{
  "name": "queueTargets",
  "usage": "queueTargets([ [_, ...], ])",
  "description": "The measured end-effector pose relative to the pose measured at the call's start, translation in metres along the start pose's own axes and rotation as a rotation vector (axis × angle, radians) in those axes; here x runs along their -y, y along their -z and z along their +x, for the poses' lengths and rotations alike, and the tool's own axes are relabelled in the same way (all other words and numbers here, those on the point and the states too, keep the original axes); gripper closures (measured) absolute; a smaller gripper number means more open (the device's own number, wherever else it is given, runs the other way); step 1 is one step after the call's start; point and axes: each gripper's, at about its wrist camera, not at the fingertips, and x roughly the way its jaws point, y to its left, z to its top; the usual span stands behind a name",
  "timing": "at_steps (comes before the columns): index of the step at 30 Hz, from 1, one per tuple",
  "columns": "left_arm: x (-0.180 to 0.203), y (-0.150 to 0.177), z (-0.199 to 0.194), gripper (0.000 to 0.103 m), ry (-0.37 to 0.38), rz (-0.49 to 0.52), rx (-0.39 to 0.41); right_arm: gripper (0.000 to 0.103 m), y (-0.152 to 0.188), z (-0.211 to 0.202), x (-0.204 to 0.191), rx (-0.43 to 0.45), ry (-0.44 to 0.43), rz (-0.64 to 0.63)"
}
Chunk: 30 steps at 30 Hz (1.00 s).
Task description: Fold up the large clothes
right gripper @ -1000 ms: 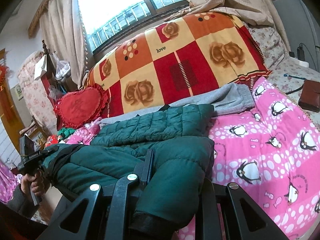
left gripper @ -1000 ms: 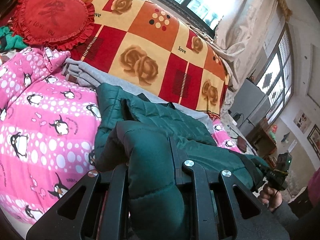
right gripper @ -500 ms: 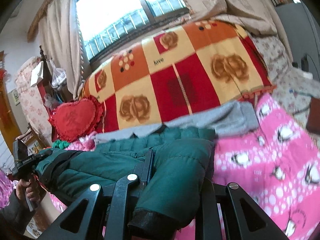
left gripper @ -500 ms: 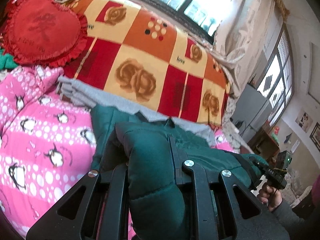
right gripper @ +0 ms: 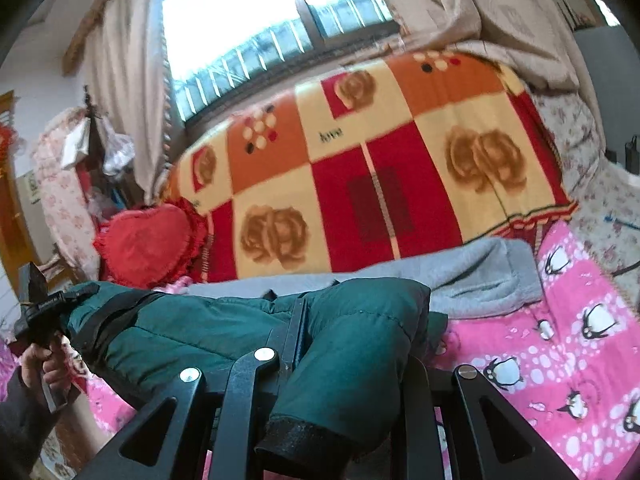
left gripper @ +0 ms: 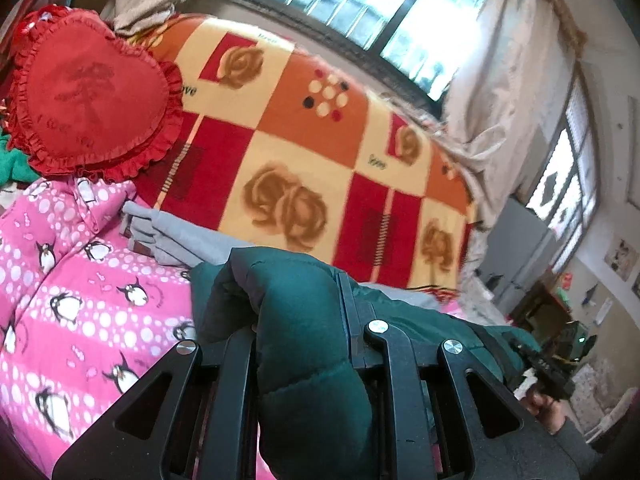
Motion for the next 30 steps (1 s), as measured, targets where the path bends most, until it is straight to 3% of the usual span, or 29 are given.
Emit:
queueTargets([
  [7, -0.021, -0.006, 0.087, 0.089, -0.147, 0.074, -0.082, 0.085, -0.003, 0.089, 0.03, -0.145, 0.097, 0.169],
  [14, -0.06, 0.01, 0.165, 0.088, -0.309, 0.029, -0.206, 0.085, -0.012, 0.163, 0.05, -0.222, 0.158, 0.293],
  [19, -0.078, 0.017, 0.201, 0.088, -0.314, -0.004, -0.273, 0.085, 0.008, 0.201, 0.067, -0.311, 0.234, 0.314],
  [26, -0.078, 0.026, 0.24, 0.086, -0.307, 0.092, -0.311, 0.086, 0.034, 0.204, 0.086, -0.269, 0.232, 0.342],
  [30, -0.084, 0.028, 0.252, 0.086, -0.273, 0.087, -0.327, 0.086, 0.036, 0.202, 0.086, -0.266, 0.237, 0.343],
])
